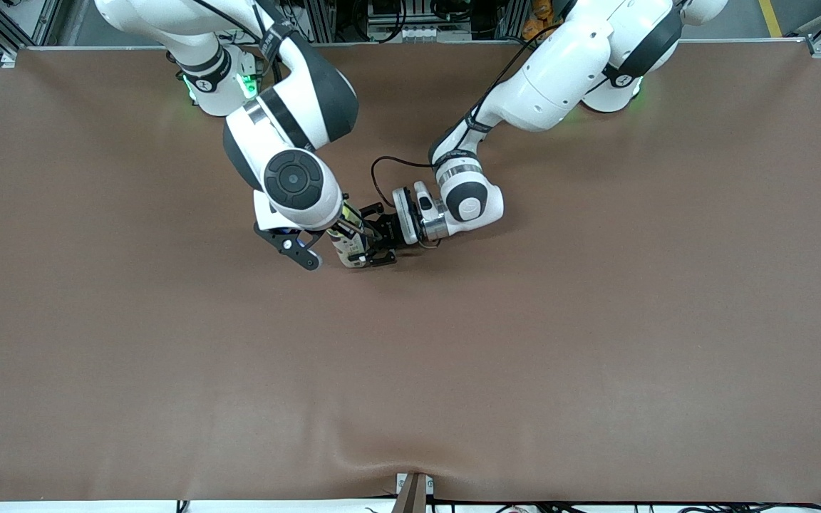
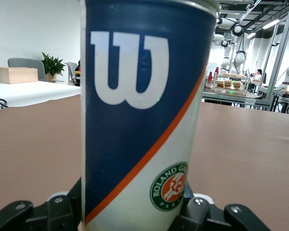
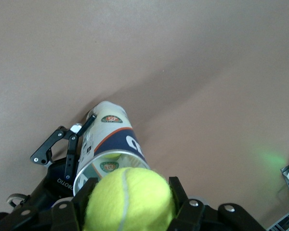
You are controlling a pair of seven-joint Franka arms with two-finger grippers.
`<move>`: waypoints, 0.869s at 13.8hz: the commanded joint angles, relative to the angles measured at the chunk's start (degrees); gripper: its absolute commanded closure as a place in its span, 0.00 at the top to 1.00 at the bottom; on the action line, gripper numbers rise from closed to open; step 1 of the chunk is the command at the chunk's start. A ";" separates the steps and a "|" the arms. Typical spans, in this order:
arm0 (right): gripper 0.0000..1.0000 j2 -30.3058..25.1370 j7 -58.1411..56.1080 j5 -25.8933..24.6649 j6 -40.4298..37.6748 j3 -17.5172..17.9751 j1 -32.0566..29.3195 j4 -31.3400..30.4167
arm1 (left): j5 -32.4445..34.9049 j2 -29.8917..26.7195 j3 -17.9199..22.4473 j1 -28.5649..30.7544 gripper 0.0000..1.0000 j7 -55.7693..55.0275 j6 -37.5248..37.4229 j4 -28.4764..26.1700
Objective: Insert tennis ball vertically with right arm
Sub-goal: 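Move the ball over the can and drop it in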
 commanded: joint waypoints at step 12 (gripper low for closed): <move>1.00 -1.94 -6.32 0.59 -16.98 -0.98 -5.47 11.86 | -3.79 1.42 -1.05 0.65 0.83 17.04 1.28 -0.87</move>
